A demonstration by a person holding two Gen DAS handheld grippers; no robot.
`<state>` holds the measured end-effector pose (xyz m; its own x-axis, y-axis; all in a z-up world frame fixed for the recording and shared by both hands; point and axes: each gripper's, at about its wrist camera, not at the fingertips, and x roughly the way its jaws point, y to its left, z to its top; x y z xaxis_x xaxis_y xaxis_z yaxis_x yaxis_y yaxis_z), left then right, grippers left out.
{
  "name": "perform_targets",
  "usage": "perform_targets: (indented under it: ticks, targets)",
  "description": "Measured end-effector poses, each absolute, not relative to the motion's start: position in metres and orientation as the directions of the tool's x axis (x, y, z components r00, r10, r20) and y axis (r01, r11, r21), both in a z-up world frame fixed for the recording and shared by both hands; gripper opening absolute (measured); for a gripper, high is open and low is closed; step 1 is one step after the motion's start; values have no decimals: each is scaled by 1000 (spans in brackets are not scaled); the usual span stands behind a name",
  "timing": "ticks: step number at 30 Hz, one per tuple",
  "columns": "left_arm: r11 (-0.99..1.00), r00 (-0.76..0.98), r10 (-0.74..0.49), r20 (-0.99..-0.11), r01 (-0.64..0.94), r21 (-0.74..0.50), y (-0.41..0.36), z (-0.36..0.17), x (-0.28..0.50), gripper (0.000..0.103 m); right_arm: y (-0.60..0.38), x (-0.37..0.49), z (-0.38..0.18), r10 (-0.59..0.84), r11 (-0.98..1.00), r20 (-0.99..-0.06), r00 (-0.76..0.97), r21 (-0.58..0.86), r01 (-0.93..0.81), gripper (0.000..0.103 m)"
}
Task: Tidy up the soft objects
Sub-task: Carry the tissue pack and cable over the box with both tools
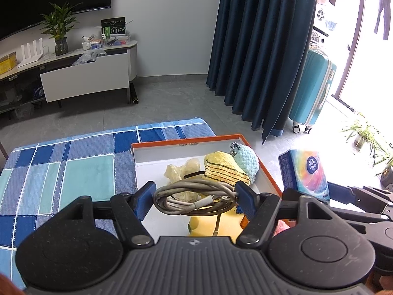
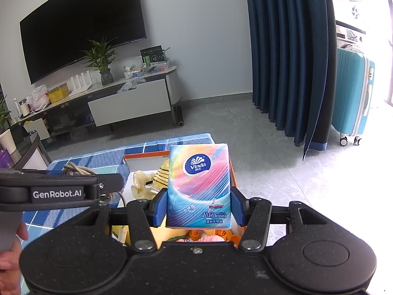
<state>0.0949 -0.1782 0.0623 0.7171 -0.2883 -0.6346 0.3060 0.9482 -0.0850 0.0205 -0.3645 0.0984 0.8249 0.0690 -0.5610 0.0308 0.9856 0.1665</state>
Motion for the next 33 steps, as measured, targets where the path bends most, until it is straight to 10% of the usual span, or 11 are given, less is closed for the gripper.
perform_targets:
  ticks: [33]
  targets:
    - [948, 728, -290, -621, 306, -84, -183, 67, 118, 71, -365, 21, 98, 73, 986, -565, 822, 163, 24, 63]
